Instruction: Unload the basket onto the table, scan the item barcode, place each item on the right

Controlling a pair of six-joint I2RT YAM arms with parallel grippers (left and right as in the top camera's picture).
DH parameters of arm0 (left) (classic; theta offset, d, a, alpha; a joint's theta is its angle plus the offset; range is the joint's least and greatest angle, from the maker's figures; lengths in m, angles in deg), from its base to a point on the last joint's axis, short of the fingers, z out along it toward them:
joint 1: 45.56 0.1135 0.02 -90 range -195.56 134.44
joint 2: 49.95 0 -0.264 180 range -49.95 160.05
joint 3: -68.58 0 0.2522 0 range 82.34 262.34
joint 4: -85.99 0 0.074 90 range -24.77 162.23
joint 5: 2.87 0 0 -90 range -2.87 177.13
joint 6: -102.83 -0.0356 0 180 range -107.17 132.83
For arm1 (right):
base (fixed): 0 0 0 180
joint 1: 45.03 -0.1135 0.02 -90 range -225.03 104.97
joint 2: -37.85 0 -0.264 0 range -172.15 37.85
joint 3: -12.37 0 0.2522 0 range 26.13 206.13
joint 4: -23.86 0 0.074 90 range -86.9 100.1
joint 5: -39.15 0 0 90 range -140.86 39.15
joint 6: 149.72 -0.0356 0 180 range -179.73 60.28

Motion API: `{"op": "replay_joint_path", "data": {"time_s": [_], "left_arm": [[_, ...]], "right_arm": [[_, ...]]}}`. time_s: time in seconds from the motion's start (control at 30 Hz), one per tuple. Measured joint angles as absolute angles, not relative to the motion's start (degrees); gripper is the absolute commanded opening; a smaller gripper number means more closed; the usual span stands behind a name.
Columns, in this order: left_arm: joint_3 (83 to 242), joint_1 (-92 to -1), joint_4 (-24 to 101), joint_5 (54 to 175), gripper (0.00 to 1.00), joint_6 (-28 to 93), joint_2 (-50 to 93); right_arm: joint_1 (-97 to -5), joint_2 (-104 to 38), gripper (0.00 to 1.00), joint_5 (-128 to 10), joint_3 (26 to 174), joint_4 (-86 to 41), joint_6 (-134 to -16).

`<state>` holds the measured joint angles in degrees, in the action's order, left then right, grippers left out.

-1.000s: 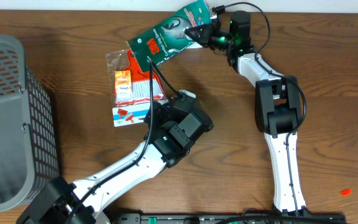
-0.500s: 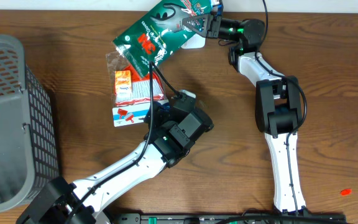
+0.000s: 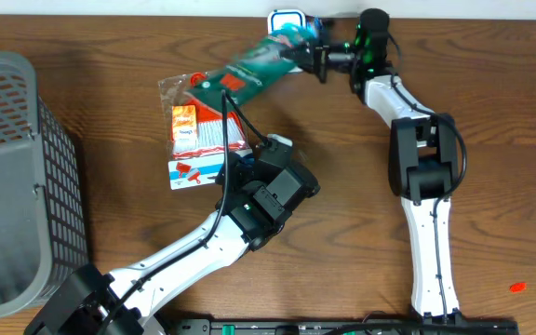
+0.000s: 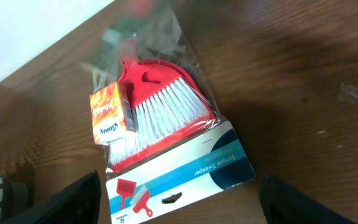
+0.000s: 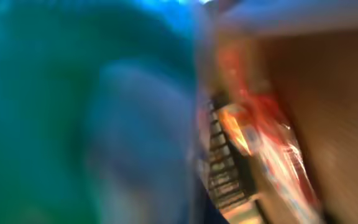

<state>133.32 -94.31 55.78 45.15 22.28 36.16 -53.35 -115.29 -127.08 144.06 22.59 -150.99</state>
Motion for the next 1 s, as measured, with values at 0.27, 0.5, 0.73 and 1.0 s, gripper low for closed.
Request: {"op": "replay_joint_path", "data": {"time_s": [0.27, 0.5, 0.73, 1.0], "left_arm": [[133.32, -94.31, 55.69, 45.15, 0.81, 23.37, 36.16], [133.32, -94.31, 55.67, 45.15, 0.82, 23.37, 36.16], [133.32, -94.31, 55.45, 45.15, 0.81, 23.37, 36.16], [133.32, -94.31, 55.41, 45.15, 0.81, 23.4, 36.16]], "right_arm": [[-51.51, -115.18, 0.01, -121.49, 144.06, -6.45, -124.48], [-53.17, -114.17, 0.01, -121.42, 144.03, -13.14, -113.61], [-54.94, -104.49, 0.01, -106.73, 143.73, -37.88, -100.0], [-54.46, -82.28, 0.01, -79.43, 143.75, -51.74, -88.28]]}}
